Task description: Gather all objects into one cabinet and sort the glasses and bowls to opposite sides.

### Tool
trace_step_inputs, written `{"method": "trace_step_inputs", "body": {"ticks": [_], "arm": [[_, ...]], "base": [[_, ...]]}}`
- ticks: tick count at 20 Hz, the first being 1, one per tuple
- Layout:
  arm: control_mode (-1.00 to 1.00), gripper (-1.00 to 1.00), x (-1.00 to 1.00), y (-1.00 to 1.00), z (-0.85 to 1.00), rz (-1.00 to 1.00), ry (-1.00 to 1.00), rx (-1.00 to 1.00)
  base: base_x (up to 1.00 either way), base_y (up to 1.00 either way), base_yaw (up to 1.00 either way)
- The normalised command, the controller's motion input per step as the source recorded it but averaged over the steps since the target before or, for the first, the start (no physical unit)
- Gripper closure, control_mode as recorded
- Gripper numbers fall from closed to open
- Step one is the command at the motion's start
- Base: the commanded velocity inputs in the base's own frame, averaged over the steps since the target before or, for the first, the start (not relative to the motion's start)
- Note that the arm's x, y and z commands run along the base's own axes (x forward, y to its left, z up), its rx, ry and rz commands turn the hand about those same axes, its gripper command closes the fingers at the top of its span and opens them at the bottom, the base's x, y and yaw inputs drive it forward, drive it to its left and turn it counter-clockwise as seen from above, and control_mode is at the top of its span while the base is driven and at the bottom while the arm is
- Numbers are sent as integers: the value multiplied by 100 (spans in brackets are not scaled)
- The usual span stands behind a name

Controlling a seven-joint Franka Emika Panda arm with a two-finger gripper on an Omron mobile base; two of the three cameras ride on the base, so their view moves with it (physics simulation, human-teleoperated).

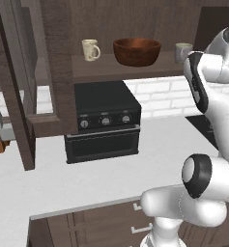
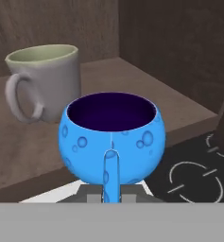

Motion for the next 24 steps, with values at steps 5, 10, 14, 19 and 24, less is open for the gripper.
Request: {"method": "trace_step_inputs", "body": {"ticks": [5, 10, 14, 19, 24], "arm": [[-100, 100, 50, -32, 0, 0, 1, 0], [-100, 100, 59, -30, 0, 0, 2, 0], [-100, 100, 46, -43, 0, 5, 4, 0], [-100, 100, 39, -35, 0, 9, 5, 0], [-100, 100, 43, -25, 0, 10, 5, 0]], "base": [[0, 0, 0], [0, 0, 0], [0, 0, 0], [0, 0, 0], [0, 0, 0]]}}
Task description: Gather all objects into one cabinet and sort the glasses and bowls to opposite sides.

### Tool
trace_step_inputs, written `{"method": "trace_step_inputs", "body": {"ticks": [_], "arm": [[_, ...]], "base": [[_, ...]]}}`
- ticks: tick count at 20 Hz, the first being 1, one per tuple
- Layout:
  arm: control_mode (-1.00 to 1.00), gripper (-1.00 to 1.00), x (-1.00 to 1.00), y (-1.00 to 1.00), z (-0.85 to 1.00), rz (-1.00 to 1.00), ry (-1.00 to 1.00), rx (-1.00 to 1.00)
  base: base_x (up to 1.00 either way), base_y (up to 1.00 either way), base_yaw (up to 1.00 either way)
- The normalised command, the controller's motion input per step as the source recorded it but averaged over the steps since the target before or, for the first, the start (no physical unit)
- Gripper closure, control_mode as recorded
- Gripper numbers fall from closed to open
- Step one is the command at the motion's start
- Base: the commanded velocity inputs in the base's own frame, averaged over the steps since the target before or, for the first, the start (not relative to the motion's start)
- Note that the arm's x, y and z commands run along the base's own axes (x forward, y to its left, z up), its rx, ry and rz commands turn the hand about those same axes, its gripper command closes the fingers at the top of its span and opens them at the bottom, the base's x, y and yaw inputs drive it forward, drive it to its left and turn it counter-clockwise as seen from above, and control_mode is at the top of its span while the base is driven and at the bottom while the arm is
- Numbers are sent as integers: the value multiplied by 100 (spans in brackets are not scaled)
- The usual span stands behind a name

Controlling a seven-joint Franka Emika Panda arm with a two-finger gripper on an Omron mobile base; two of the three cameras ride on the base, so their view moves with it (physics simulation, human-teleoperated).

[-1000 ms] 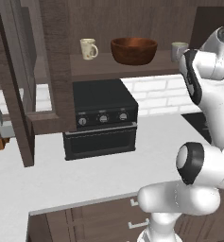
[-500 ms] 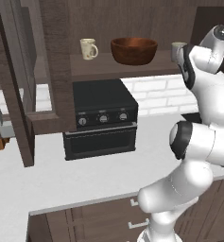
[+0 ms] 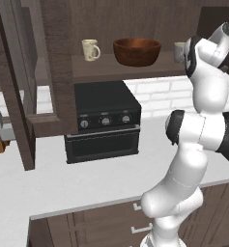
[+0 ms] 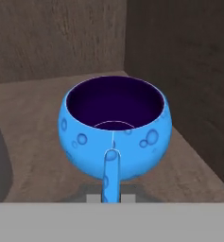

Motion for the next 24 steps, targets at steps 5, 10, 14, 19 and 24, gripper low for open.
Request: {"method": "trace_step_inputs", "body": {"ticks": [5, 10, 14, 19, 24], "arm": [[-100, 100, 32, -24, -5, 7, 2, 0], [-100, 100, 32, -6, -16, 2, 0, 0], [-100, 100, 30, -5, -27, 0, 0, 0], [-100, 100, 18, -7, -28, 0, 0, 0], [-100, 100, 2, -10, -23, 0, 0, 0]], "base": [[0, 0, 0], [0, 0, 0], [0, 0, 0], [0, 0, 0], [0, 0, 0]]}}
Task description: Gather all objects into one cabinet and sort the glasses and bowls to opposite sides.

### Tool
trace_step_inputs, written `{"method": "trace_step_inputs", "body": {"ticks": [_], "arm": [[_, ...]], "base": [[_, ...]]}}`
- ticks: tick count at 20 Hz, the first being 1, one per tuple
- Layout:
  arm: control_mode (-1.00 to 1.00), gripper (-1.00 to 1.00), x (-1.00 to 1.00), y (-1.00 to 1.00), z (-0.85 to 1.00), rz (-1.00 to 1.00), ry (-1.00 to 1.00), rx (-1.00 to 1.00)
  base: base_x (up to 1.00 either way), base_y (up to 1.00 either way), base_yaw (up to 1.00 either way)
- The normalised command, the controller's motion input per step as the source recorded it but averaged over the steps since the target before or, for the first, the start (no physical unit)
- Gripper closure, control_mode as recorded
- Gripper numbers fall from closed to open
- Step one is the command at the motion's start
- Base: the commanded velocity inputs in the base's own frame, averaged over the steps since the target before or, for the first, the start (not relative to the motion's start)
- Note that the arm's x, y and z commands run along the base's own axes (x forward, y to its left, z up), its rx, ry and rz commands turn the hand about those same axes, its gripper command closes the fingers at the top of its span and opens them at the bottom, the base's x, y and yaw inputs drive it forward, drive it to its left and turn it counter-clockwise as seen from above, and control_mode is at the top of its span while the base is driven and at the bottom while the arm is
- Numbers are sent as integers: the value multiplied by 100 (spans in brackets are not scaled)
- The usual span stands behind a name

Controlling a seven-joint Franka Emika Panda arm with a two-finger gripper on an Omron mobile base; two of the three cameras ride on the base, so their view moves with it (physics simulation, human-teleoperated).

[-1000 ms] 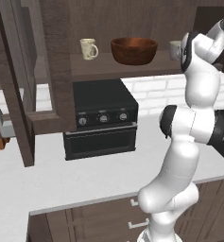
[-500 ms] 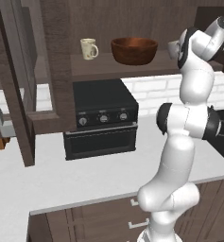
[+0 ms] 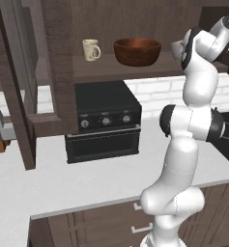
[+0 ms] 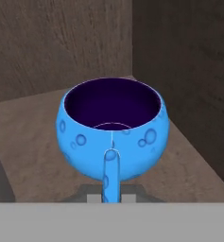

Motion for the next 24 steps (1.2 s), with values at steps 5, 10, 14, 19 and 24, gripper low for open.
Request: {"method": "trace_step_inputs", "body": {"ticks": [5, 10, 14, 19, 24], "arm": [[-100, 100, 0, -7, -21, 0, 0, 0], [-100, -100, 0, -1, -11, 0, 0, 0], [-100, -100, 0, 0, 0, 0, 0, 0], [-100, -100, -11, -3, 0, 0, -1, 0], [-100, -100, -64, -5, 0, -2, -5, 0]], "base": [[0, 0, 0], [0, 0, 0], [0, 0, 0], [0, 0, 0], [0, 0, 0]]}}
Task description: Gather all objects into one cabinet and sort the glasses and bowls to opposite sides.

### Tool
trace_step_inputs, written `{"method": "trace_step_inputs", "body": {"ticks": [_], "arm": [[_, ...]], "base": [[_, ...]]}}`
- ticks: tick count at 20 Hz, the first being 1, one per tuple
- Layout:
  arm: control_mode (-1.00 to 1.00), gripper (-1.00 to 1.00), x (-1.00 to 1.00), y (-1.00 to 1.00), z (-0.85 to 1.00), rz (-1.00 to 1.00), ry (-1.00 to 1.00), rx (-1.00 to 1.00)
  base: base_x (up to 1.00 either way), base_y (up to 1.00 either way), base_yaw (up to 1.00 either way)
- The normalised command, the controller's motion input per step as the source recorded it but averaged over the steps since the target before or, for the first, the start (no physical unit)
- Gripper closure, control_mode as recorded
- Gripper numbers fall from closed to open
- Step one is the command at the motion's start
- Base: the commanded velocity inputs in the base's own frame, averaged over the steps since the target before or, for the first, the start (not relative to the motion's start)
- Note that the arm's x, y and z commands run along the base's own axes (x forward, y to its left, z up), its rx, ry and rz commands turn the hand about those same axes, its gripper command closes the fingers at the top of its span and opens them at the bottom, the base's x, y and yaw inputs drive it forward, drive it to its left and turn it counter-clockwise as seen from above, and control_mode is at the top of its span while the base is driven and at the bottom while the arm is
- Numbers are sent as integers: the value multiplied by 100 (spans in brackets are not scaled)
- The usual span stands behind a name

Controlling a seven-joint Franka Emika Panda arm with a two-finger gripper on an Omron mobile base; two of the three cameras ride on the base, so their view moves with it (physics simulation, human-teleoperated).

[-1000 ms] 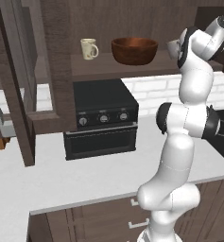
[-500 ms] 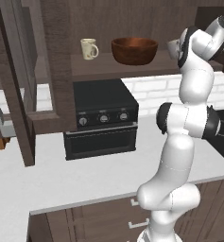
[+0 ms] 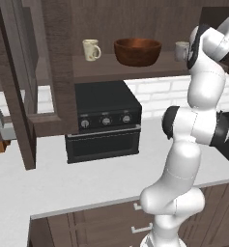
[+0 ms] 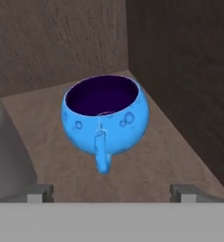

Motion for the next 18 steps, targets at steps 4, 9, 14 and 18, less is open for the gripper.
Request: {"method": "trace_step_inputs", "body": {"ticks": [4, 9, 14, 18], "arm": [[-100, -100, -43, 2, 0, -3, -6, 0], [-100, -100, -24, 41, 0, 0, -8, -2], [-100, -100, -22, 70, 0, 0, -9, -3], [-100, -100, -23, 68, 2, 0, -7, -1]], "base": [[0, 0, 0], [0, 0, 0], [0, 0, 0], [0, 0, 0]]}}
